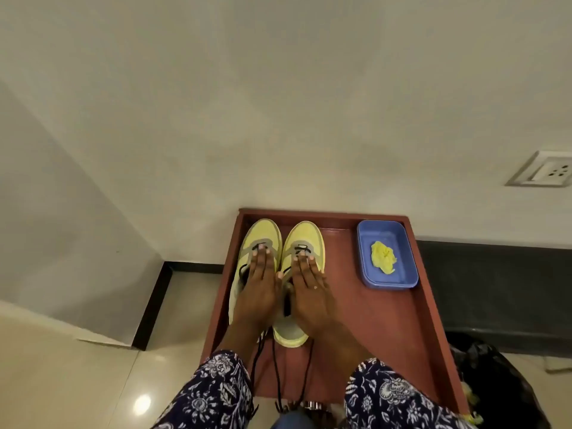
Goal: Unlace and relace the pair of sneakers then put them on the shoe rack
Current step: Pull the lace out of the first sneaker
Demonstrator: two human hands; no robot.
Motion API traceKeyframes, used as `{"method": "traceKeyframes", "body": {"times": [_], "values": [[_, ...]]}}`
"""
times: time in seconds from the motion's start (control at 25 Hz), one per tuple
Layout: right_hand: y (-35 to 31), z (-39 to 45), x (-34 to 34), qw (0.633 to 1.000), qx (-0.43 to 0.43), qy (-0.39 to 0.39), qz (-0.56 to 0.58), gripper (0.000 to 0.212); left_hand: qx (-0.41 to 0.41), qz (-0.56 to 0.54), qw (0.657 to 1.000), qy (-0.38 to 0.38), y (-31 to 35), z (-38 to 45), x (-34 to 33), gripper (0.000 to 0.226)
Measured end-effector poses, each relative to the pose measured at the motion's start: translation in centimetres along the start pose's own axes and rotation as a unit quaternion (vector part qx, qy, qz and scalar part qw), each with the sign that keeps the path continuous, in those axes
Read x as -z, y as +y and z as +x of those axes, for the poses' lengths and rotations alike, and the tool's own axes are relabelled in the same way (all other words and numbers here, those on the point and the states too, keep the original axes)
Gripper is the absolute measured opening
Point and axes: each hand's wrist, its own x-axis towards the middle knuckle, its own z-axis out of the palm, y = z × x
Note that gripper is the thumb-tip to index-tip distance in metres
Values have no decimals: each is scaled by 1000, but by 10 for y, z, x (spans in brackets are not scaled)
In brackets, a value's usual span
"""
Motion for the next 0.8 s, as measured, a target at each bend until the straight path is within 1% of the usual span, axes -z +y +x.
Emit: {"method": "traceKeyframes", "body": {"times": [0.04,0.12,0.16,0.24,0.28,0.32,0.36,0.44,0.52,0.6,0.72,0.8], "values": [[0,-6,-2,999,-7,-34,34,57,-4,-14,1000,0,4,-6,-2,66],[0,-17,-3,997,-20,-49,55,58,6,-55,998,-19,8,-12,-7,55],[-2,-23,-1,996,-46,-57,45,63,18,-78,996,-25,12,-15,-10,53],[3,-23,-7,995,-41,-29,84,90,30,-91,995,-25,14,-13,-14,51],[5,-24,-11,991,-53,-50,110,94,39,-88,995,-26,12,-9,-15,50],[7,-23,-8,988,-51,-60,130,92,46,-80,995,-30,12,-6,-15,49],[8,-21,-8,985,-68,-66,148,89,49,-70,996,-33,12,-5,-16,49],[9,-18,-6,975,-104,-86,175,76,62,-72,995,-41,11,-2,-19,48],[10,-14,-4,968,-125,-97,192,67,87,-94,992,-20,7,4,-26,38],[11,-13,-5,965,-132,-96,208,67,120,-107,987,3,8,9,-28,30],[11,-9,-8,961,-159,-97,207,66,138,-75,987,-11,14,15,-26,24],[12,-6,-9,961,-176,-92,193,58,145,-38,988,-22,18,19,-27,21]]}}
